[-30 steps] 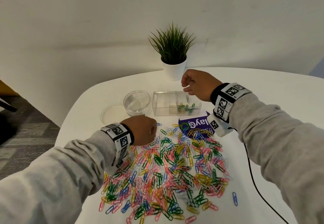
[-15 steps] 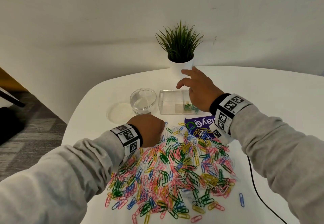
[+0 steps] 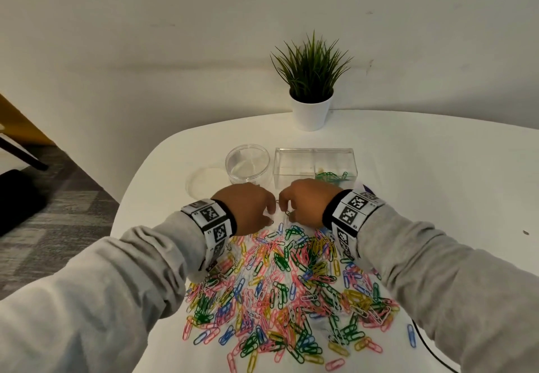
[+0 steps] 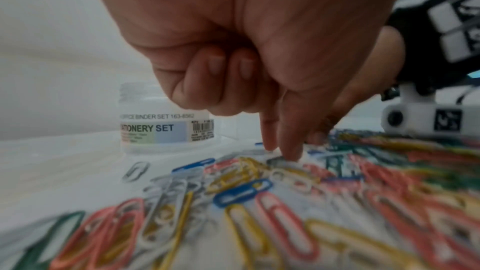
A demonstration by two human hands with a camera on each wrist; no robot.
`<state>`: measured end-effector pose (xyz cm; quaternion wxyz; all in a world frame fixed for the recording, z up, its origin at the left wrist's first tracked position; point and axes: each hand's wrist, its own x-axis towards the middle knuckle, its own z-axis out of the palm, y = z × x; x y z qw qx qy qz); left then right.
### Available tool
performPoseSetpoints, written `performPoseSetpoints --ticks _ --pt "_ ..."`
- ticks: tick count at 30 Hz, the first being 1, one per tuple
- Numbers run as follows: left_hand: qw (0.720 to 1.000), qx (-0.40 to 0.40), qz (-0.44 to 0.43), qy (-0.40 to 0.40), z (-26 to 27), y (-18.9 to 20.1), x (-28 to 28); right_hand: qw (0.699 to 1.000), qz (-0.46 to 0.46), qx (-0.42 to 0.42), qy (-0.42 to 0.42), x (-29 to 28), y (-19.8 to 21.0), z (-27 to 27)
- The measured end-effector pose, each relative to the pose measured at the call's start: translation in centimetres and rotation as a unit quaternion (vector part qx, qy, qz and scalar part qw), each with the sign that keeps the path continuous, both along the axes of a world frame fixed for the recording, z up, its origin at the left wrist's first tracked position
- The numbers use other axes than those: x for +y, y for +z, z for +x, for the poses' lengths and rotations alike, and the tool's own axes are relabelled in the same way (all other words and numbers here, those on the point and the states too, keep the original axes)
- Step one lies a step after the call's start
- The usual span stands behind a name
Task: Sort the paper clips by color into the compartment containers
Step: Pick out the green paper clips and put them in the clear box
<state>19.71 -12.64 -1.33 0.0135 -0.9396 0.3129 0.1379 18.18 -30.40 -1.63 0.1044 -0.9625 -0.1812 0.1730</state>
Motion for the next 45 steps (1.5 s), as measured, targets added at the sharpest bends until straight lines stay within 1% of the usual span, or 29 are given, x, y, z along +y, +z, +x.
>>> performPoseSetpoints --ticks 4,8,10,11,12,14,15,16,17,18,19,20,21,22,26,28,30,33,34,35,36,37,38,39,40,41,42,43,45 --pt "0.998 -0.043 0.042 -0.033 -0.5 -0.5 -0.3 0.999 0.034 0.017 -0.032 -0.5 0.2 -0.4" --pt "0.995 -0.051 0.083 -0.023 -1.1 -0.5 -0.4 0.989 0.12 -0.011 -0.086 -1.4 1.0 -0.9" --pt "0.995 -0.054 0.088 -0.016 -1.2 -0.3 -0.3 0.979 0.162 0.026 -0.117 -1.7 1.3 -1.3" --pt "0.996 -0.05 0.073 -0.003 -1.0 -0.2 -0.1 0.978 0.163 0.054 -0.119 -1.7 1.4 -1.6" --pt "0.999 -0.037 0.035 0.02 -0.6 -0.2 0.1 0.98 0.147 0.071 -0.11 -1.7 1.4 -1.9" --pt "0.991 0.026 -0.081 0.101 0.2 0.1 0.8 0.989 0.1 0.075 -0.075 -1.5 1.2 -2.5" --pt "0.974 0.08 -0.145 0.151 0.5 0.2 1.1 0.992 0.08 0.071 -0.06 -1.5 1.1 -2.7" --pt "0.941 0.152 -0.216 0.212 0.7 0.3 1.3 0.995 0.066 0.067 -0.045 -1.4 1.0 -3.0" --pt "0.886 0.236 -0.288 0.276 0.6 0.4 1.4 0.996 0.053 0.062 -0.034 -1.4 0.7 -3.1" --pt "0.816 0.317 -0.353 0.33 0.4 0.5 1.5 0.997 0.045 0.059 -0.026 -1.3 0.4 -3.1" --pt "0.758 0.369 -0.398 0.363 0.1 0.9 1.6 0.997 0.041 0.057 -0.025 -1.2 0.3 -3.2" --pt "0.728 0.393 -0.418 0.375 0.0 1.1 1.7 0.997 0.045 0.052 -0.027 -1.3 0.2 -3.1" --pt "0.722 0.401 -0.421 0.375 0.0 1.3 1.8 0.997 0.053 0.049 -0.03 -1.3 0.2 -3.0" --pt "0.724 0.405 -0.421 0.367 -0.1 1.6 1.8 0.996 0.066 0.05 -0.034 -1.5 0.3 -2.9" --pt "0.747 0.407 -0.416 0.321 0.5 2.9 1.1 0.979 0.173 0.076 -0.08 -2.6 0.9 -2.7" --pt "0.754 0.401 -0.412 0.318 1.0 3.6 0.2 0.969 0.203 0.088 -0.107 -3.2 1.2 -2.4" --pt "0.743 0.408 -0.424 0.319 1.5 4.2 -0.9 0.971 0.194 0.07 -0.12 -3.8 1.2 -1.9" --pt "0.715 0.425 -0.445 0.331 2.2 5.0 -2.1 0.987 0.126 0.01 -0.103 -4.2 1.1 -1.8" --pt "0.716 0.426 -0.442 0.333 2.5 5.1 -2.4 0.99 0.112 0.004 -0.084 -4.0 1.0 -1.9" --pt "0.729 0.42 -0.429 0.329 2.6 5.2 -2.7 0.993 0.104 0.008 -0.063 -3.8 1.0 -2.1" --pt "0.769 0.394 -0.396 0.31 2.6 5.2 -2.9 0.994 0.095 0.017 -0.043 -3.5 1.0 -2.3" --pt "0.838 0.344 -0.33 0.265 2.3 5.3 -3.2 0.996 0.084 0.022 -0.025 -3.2 1.0 -2.4" --pt "0.914 0.277 -0.23 0.19 1.8 5.2 -3.5 0.997 0.072 0.022 -0.011 -3.0 0.9 -2.5" --pt "0.966 0.205 -0.122 0.1 1.0 4.9 -3.7 0.998 0.062 0.02 -0.002 -2.8 0.8 -2.6" --pt "0.99 0.133 -0.032 0.022 0.0 4.2 -4.0 0.998 0.058 0.021 0.001 -2.8 0.7 -2.7" --pt "0.997 0.071 0.029 -0.025 -1.1 3.5 -4.2 0.998 0.059 0.024 0.0 -2.8 0.6 -2.8" --pt "0.997 0.025 0.054 -0.046 -2.0 2.7 -4.3 0.998 0.059 0.026 -0.002 -2.9 0.5 -2.8" --pt "0.997 -0.006 0.057 -0.049 -2.7 1.9 -4.4 0.998 0.057 0.028 -0.002 -3.0 0.6 -2.9" --pt "0.998 -0.024 0.048 -0.025 -3.4 0.6 -4.3 0.997 0.063 0.035 -0.014 -3.3 0.7 -2.9"
